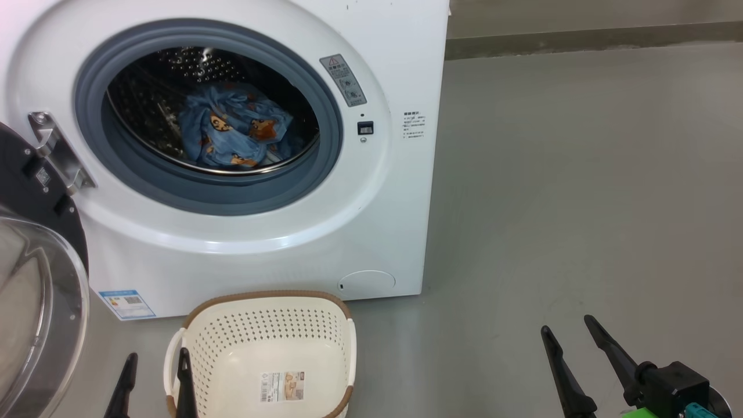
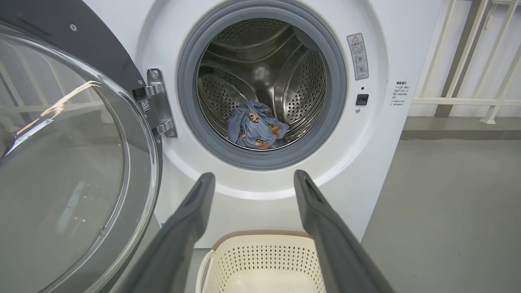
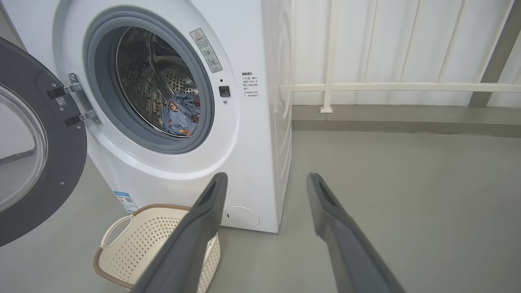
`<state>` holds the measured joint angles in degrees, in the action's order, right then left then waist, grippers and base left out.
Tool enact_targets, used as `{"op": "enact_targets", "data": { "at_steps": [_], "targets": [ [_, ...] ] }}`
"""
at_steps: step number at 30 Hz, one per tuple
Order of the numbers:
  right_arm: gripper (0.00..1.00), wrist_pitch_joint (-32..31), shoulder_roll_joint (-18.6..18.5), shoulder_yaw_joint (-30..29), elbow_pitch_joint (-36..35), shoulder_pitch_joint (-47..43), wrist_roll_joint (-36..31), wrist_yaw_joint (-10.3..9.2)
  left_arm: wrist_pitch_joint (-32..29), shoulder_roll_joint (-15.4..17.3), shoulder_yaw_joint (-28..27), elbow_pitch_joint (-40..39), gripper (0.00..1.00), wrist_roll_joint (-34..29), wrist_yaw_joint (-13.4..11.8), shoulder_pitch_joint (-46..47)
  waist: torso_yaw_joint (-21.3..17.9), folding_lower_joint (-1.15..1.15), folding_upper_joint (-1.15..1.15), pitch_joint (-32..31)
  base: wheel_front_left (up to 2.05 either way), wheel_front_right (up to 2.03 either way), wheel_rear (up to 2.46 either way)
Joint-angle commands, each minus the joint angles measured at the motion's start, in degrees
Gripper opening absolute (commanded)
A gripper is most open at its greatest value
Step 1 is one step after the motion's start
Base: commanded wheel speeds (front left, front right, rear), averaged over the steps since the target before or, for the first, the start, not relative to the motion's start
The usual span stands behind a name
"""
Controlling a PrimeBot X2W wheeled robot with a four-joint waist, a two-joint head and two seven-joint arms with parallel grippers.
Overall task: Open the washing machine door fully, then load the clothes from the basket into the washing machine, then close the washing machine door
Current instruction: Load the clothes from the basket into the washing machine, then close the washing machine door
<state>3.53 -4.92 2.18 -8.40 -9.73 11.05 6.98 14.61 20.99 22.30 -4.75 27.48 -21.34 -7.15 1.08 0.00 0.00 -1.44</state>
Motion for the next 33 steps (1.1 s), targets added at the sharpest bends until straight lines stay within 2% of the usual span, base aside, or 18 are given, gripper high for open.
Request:
{"op": "enact_targets", "data": {
  "at_steps": [1,26,33],
  "targets": [
    [1.0,-0.1,-0.4,1.1,-1.9,0.7,-0.5,0.51,0.0,1.3,-2.0,-1.1,1.0,0.3,0.4,1.3,0.1,0.0,0.0,-0.1,0.0,0.0,0.0],
    [1.0,-0.3,-0.4,0.9,-2.2,0.7,-0.4,0.51,0.1,1.5,-1.5,-0.9,1.0,0.0,0.3,2.2,0.6,0.0,0.0,0.1,0.0,0.0,0.0],
    [1.0,-0.2,-0.1,1.1,-2.3,0.6,-0.5,0.51,0.1,1.7,-1.3,-1.2,1.0,-0.3,0.3,2.2,0.7,0.0,0.0,0.1,-0.54,0.54,0.0]
  ]
}}
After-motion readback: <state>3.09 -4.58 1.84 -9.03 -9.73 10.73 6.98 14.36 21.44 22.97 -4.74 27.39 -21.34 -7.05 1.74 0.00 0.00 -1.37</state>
